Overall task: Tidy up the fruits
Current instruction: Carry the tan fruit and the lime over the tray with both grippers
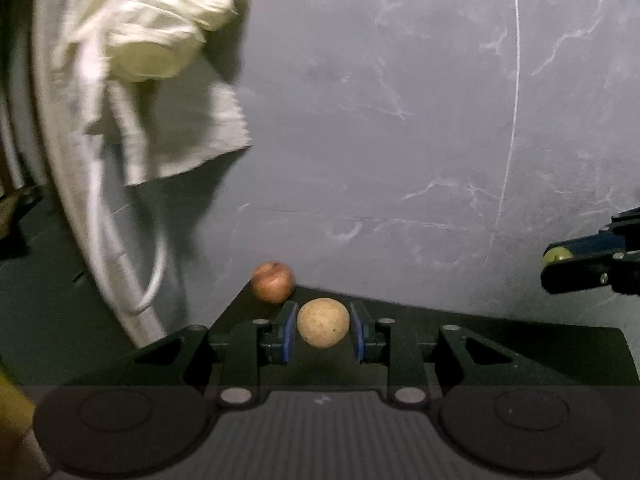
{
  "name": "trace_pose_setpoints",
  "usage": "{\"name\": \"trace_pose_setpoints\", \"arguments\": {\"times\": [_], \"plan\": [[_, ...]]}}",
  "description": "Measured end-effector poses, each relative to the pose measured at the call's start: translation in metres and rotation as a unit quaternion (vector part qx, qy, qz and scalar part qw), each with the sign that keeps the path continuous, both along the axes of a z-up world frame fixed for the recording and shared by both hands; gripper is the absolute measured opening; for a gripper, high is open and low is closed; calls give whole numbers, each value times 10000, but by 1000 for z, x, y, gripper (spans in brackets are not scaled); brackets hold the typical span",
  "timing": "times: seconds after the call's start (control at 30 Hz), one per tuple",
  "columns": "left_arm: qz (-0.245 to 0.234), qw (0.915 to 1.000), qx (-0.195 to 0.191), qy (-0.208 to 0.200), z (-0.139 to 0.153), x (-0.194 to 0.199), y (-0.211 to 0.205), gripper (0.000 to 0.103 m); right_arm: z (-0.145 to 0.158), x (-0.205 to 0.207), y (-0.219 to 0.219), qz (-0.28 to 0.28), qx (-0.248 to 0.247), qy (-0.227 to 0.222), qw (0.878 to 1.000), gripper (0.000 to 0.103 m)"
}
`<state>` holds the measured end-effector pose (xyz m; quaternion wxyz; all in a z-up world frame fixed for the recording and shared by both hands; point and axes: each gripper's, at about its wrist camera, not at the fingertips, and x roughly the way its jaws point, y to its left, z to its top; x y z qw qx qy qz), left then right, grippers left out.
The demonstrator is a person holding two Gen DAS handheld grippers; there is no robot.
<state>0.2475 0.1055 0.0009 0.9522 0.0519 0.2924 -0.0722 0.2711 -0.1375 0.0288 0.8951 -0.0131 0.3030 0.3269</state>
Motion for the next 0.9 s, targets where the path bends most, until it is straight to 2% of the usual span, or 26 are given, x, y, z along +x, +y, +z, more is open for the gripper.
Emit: {"name": "trace_pose_setpoints", "arguments": {"times": [0.1, 0.27, 0.5, 0.73, 0.9], "plan": [[300, 9995, -76, 14, 1, -40, 1, 30, 9, -25, -5, 246, 28, -38, 9997, 26], [771, 9966, -209, 197, -6, -117, 1, 30, 7, -67, -6, 694, 29, -17, 9976, 26], [1279, 9879, -514, 706, -45, -192, 15, 30, -21, -115, 7, 1217, -123, 352, 9919, 26], [1223, 9830, -764, 1136, -93, -215, 16, 30, -60, -144, 22, 1388, -394, 753, 9867, 26], [1156, 9808, -914, 1277, -114, -204, 19, 30, -89, -152, 38, 1502, -667, 978, 9815, 26]]}}
